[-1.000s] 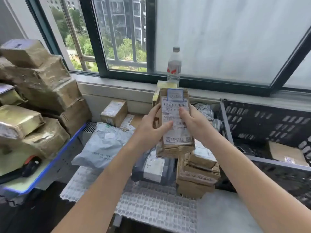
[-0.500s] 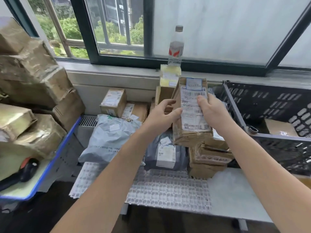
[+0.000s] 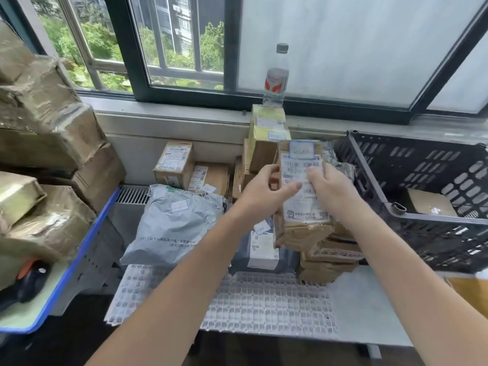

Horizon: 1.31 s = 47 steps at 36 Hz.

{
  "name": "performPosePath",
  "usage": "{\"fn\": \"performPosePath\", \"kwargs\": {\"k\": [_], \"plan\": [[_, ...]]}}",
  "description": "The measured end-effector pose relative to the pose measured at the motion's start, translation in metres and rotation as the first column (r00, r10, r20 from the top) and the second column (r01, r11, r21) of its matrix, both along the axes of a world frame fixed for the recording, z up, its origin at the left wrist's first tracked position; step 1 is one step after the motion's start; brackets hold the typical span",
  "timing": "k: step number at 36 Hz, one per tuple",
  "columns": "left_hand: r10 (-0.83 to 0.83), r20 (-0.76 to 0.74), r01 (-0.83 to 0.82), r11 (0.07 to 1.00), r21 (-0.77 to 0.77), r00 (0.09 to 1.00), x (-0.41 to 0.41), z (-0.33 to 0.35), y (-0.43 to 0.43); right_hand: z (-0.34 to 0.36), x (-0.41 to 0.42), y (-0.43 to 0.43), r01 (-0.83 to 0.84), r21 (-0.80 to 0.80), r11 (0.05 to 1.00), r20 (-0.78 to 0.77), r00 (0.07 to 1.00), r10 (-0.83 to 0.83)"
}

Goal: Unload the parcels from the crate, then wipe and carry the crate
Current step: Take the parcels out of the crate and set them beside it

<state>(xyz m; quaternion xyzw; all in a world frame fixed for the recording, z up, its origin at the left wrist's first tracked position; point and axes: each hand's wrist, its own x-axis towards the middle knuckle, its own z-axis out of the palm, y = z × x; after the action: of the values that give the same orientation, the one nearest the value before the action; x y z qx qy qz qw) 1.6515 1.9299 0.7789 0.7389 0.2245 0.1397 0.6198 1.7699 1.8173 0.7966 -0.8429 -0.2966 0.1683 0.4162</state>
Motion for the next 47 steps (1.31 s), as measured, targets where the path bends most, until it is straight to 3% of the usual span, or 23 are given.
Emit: {"fn": "performPosePath", "kwargs": {"k": [5,12,18,23,25,28,32,34,40,43,47], "plan": [[0.073,-0.086,-0.08,0.993,-0.084,0.994,-0.007,-0.029,-0.001,-0.015,-0.013,0.006,-0.134,-0.156,0.979,-0.036,0.991,0.13],[0.23,-0.19,-0.285,0.892,-0.351,0.954,-0.016,-0.06,0.015,-0.037,-0.015,0.007,-0.2,-0.113,0.973,-0.236,0.957,0.169],[0.279,-0.19,-0.336,0.724,-0.602,0.941,-0.018,-0.084,0.029,-0.065,-0.011,0.013,-0.199,-0.25,0.948,-0.037,0.98,0.196],[0.238,-0.208,-0.315,0.657,-0.684,0.949,-0.017,-0.103,0.041,-0.09,-0.009,0.02,-0.084,-0.363,0.928,-0.112,0.993,0.046],[0.224,-0.285,-0.356,0.716,-0.6,0.932,-0.016,-0.112,0.041,-0.097,-0.009,0.022,-0.057,-0.362,0.93,-0.151,0.989,0.001],[0.257,-0.375,-0.382,0.87,-0.311,0.891,-0.012,-0.122,0.041,-0.109,-0.009,0.024,-0.018,-0.355,0.935,-0.102,0.995,-0.02],[0.241,-0.517,-0.332,0.939,-0.091,0.822,-0.005,-0.123,0.043,-0.117,-0.014,0.031,-0.003,-0.413,0.911,-0.068,0.997,-0.027],[0.236,-0.539,-0.343,0.934,-0.105,0.808,-0.002,-0.13,0.048,-0.118,-0.016,0.035,0.007,-0.435,0.9,-0.026,0.999,-0.021],[0.204,-0.368,-0.289,0.937,-0.194,0.907,-0.003,-0.119,0.04,-0.119,-0.016,0.043,-0.005,-0.473,0.881,0.045,0.999,0.03],[0.109,-0.348,-0.146,0.986,-0.083,0.931,-0.002,-0.122,0.038,-0.123,-0.018,0.047,-0.006,-0.531,0.848,0.089,0.994,0.063],[0.112,-0.346,-0.118,0.993,0.004,0.932,-0.001,-0.124,0.04,-0.124,-0.019,0.048,-0.018,-0.547,0.837,0.077,0.994,0.072]]}}
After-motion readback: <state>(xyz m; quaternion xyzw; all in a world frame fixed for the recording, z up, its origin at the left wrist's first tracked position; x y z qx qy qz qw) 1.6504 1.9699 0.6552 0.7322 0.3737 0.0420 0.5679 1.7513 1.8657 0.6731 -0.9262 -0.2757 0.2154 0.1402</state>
